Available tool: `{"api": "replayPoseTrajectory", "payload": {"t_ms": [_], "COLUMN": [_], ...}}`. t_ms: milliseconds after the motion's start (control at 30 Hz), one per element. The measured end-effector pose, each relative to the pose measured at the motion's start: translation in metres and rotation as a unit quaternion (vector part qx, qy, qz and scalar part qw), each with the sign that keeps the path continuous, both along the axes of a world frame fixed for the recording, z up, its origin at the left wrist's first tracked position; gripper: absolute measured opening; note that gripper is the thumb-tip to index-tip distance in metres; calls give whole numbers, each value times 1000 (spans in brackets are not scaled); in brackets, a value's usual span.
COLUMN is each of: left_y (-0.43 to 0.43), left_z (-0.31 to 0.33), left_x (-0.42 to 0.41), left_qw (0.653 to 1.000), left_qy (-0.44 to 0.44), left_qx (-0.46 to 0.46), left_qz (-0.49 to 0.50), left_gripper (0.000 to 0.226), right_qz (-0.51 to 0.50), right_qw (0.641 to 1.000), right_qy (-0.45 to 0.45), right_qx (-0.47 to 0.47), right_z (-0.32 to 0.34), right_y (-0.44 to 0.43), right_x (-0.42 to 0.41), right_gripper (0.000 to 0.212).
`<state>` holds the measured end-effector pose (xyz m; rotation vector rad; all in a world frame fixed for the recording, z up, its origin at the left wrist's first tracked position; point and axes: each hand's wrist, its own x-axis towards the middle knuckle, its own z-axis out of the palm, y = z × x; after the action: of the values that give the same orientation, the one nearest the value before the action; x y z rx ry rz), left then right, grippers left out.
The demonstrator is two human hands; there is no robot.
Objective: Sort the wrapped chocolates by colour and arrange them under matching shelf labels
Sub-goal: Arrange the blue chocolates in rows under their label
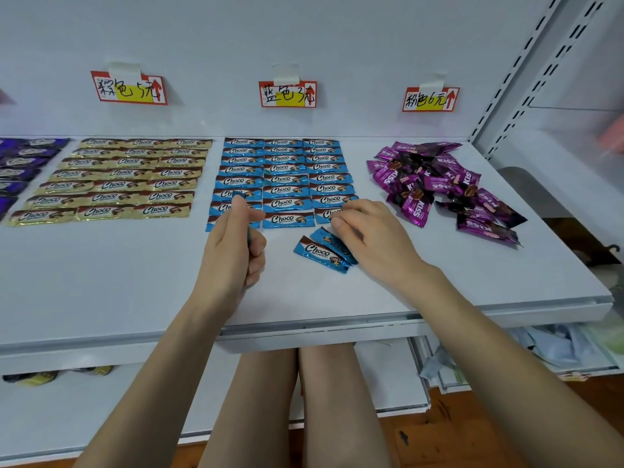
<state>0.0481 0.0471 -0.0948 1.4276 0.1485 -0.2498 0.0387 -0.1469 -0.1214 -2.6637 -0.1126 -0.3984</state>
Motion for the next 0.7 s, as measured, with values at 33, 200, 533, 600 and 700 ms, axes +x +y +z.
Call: {"api": "replayPoseTrajectory", "payload": {"t_ms": [33,200,533,600,700], "left_y": [0,0,15,19,25], "left_z": [0,2,15,17,18], "left_x": [0,-2,-15,-17,-18], "left_qw": [1000,999,978,966,955], "left_qy": [4,-18,-13,-22,-38], "left_qx": [-2,-10,-204,-253,-290], "left_qz": [4,32,50,52,49], "left_gripper": [36,37,16,19,22], "right_qz": [0,-2,82,110,142], "right_qw": [1000,999,941,936,920], "right_qy": [-2,-11,-28,-16,15], "right_qx": [1,45,328,334,364], "right_z": [0,2,40,47,53], "right_y": [0,0,56,74,94], "right_x": [0,-2,-22,-24,-25], "right_gripper": [31,32,13,19,22]}}
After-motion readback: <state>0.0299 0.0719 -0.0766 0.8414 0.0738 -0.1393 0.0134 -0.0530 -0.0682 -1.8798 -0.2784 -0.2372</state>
